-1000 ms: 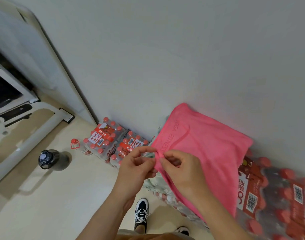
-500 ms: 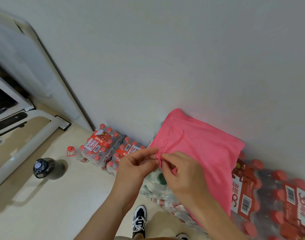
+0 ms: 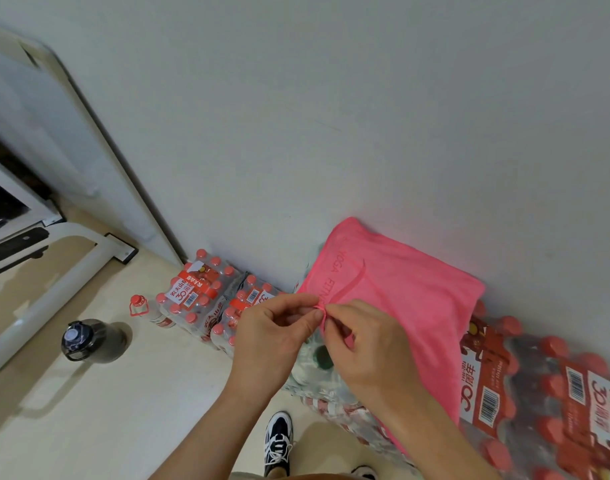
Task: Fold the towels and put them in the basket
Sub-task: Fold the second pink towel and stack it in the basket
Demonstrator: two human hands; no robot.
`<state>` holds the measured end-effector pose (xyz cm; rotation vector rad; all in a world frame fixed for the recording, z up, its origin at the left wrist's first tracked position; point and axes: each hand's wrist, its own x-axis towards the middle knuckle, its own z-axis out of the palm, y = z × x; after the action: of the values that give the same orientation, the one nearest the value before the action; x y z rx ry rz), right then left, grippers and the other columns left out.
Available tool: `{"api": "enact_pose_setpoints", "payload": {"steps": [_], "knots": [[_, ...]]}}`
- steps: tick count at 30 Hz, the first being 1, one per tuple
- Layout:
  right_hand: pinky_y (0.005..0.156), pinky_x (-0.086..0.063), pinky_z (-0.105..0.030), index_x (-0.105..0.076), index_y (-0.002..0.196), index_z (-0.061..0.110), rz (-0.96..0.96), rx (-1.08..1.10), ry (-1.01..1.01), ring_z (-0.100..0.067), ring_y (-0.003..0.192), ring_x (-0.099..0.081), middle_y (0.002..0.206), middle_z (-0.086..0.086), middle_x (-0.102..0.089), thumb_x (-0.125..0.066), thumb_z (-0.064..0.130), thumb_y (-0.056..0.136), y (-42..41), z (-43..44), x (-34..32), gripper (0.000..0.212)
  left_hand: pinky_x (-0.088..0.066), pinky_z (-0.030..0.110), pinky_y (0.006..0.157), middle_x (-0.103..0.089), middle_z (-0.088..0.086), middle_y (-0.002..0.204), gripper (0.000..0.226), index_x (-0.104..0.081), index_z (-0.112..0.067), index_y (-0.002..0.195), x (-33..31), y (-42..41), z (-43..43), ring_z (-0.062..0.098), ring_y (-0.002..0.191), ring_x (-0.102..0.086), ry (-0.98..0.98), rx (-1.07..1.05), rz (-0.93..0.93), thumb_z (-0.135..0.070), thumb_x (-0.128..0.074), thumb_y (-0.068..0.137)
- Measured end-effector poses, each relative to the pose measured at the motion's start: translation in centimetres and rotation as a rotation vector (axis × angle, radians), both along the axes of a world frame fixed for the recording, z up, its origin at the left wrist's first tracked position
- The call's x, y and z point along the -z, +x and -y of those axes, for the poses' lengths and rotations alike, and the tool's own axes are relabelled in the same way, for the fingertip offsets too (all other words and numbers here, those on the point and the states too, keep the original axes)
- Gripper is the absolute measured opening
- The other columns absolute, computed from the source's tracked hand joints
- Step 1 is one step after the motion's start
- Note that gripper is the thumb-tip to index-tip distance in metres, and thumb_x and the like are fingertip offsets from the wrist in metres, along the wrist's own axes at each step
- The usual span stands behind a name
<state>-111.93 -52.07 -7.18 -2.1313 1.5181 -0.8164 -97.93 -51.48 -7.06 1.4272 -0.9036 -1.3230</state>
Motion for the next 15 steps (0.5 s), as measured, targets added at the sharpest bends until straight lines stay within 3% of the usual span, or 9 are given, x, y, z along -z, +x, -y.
{"api": "enact_pose_setpoints", "payload": {"steps": [6, 10, 13, 15], "knots": [[0.053, -0.036, -0.027, -0.065, 0.079, 0.015, -0.06, 0.031, -0.046, -0.007, 0.059, -0.042, 0.065, 0.007, -0.054, -0.057, 0.015, 0.086, -0.2, 0.0, -0.1, 0.011, -0.053, 0.02, 0.067, -0.068, 0.009, 0.078, 0.023, -0.073, -0.013, 0.103, -0.2, -0.1, 0.6, 0.016, 0.072, -0.066, -0.045, 0.136, -0.041, -0.002, -0.069, 0.083], [0.054, -0.037, -0.027, -0.063, 0.075, 0.016, -0.059, 0.091, -0.061, -0.006, 0.06, -0.041, 0.065, 0.009, -0.052, -0.061, 0.015, 0.084, -0.1, 0.0, -0.4, 0.009, -0.052, 0.016, 0.067, -0.073, 0.012, 0.081, 0.016, -0.073, -0.007, 0.097, -0.5, -0.3, 1.0, 0.014, 0.072, -0.069, -0.06, 0.15, -0.027, 0.001, -0.068, 0.084], [0.054, -0.039, -0.025, -0.063, 0.081, 0.019, -0.049, 0.108, -0.027, -0.005, 0.063, -0.042, 0.07, 0.012, -0.052, -0.065, 0.014, 0.082, -0.1, 0.0, -0.6, 0.006, -0.048, 0.015, 0.067, -0.071, 0.004, 0.083, 0.016, -0.073, -0.016, 0.09, -0.7, -0.6, 1.4, 0.009, 0.073, -0.063, -0.154, 0.136, 0.136, -0.002, -0.07, 0.083], [0.054, -0.041, -0.024, -0.063, 0.09, 0.022, -0.07, 0.128, 0.024, -0.005, 0.065, -0.044, 0.076, 0.013, -0.051, -0.066, 0.011, 0.08, -0.8, -0.1, -0.6, 0.015, -0.045, 0.013, 0.067, -0.066, -0.002, 0.089, 0.021, -0.07, -0.026, 0.085, -1.5, -0.6, 2.1, 0.005, 0.072, -0.057, -0.25, 0.101, 0.275, -0.005, -0.07, 0.083]]}}
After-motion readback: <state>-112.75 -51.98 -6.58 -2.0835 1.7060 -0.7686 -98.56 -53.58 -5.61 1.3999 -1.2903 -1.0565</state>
